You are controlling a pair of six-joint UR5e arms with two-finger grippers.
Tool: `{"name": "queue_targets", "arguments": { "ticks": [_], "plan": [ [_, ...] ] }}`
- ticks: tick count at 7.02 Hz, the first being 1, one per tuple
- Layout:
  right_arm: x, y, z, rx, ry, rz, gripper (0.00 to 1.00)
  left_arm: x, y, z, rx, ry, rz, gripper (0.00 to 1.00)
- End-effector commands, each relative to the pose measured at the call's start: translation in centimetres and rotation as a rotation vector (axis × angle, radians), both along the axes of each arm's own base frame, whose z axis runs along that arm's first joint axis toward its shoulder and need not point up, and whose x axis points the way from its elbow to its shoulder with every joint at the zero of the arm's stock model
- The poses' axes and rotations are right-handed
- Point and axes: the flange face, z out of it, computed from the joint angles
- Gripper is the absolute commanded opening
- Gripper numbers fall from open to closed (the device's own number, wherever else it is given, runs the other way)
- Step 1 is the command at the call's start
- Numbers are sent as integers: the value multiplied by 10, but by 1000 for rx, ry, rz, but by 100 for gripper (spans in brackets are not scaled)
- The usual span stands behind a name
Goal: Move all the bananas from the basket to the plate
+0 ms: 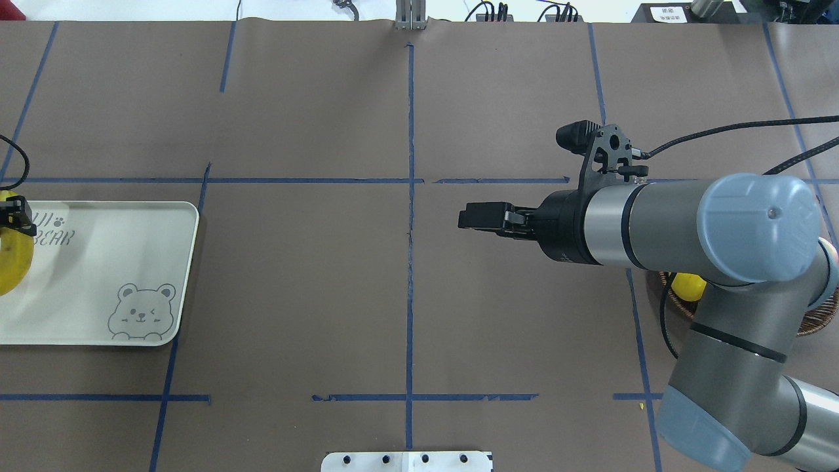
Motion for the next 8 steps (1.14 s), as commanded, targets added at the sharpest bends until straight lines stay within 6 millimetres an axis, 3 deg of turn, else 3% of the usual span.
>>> {"name": "queue_targets", "arguments": {
  "ticks": [1,2,4,5,6,8],
  "plan": [
    [-1,-1,1,-1,1,3,100,0,1,10,-11,-8,10,60],
    [0,-1,1,0,2,3,100,-2,3,13,4,-2,4,99],
    [14,-9,30,-32,51,13,100,-1,2,-4,66,37,0,99],
    [42,-26,55,-37,99,8,100,0,-3,-25,102,55,-3,99],
    [73,-39,79,-29,174,-12,100,0,-4,-58,157,85,-4,100],
    [137,-35,128,-9,272,-44,100,-6,7,-137,262,158,-26,100]
  ]
}}
